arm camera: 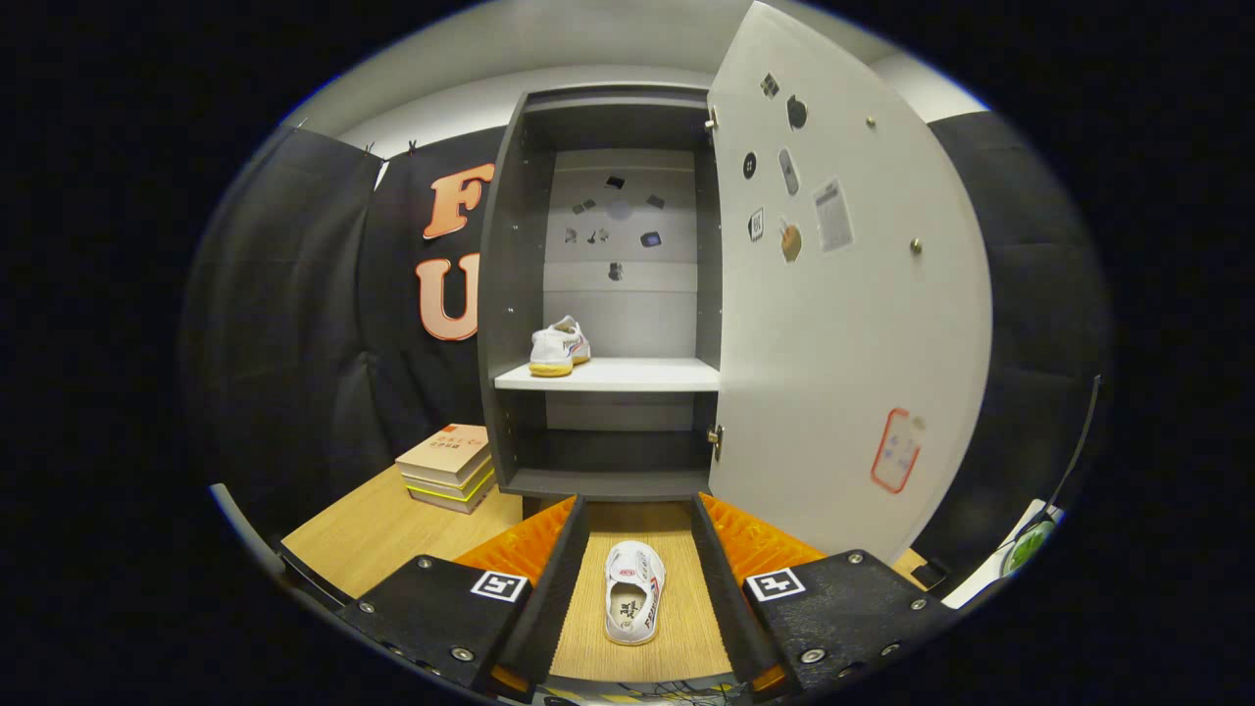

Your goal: Open the shoe cabinet door, grab the shoes and put them into the shoe cabinet, then close the shoe cabinet door.

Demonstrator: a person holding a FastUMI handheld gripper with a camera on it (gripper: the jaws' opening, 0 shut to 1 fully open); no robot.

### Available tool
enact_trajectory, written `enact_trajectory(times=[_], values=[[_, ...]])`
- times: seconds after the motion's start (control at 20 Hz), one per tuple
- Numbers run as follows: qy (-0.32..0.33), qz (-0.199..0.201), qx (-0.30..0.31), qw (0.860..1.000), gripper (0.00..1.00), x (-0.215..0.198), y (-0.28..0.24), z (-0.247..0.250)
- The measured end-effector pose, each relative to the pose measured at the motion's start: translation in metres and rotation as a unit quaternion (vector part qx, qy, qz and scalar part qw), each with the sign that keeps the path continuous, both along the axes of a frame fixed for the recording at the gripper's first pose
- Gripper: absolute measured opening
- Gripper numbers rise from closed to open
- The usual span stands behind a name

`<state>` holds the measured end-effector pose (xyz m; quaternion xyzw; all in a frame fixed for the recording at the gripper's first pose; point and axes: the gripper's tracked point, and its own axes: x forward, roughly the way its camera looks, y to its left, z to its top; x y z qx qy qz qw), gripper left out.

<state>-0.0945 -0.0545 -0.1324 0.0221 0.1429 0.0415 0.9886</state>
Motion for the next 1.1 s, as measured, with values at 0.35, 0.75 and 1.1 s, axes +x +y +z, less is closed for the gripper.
enact_trajectory(times=[0.35,0.75,1.1], values=[[0.067,0.000,0.015,0.998,0.59,0.002,0.017,-0.073],[0.123,0.011,-0.001,0.992,0.48,0.003,0.026,-0.129],[0.140,0.017,-0.018,0.990,0.33,0.011,0.029,-0.150]])
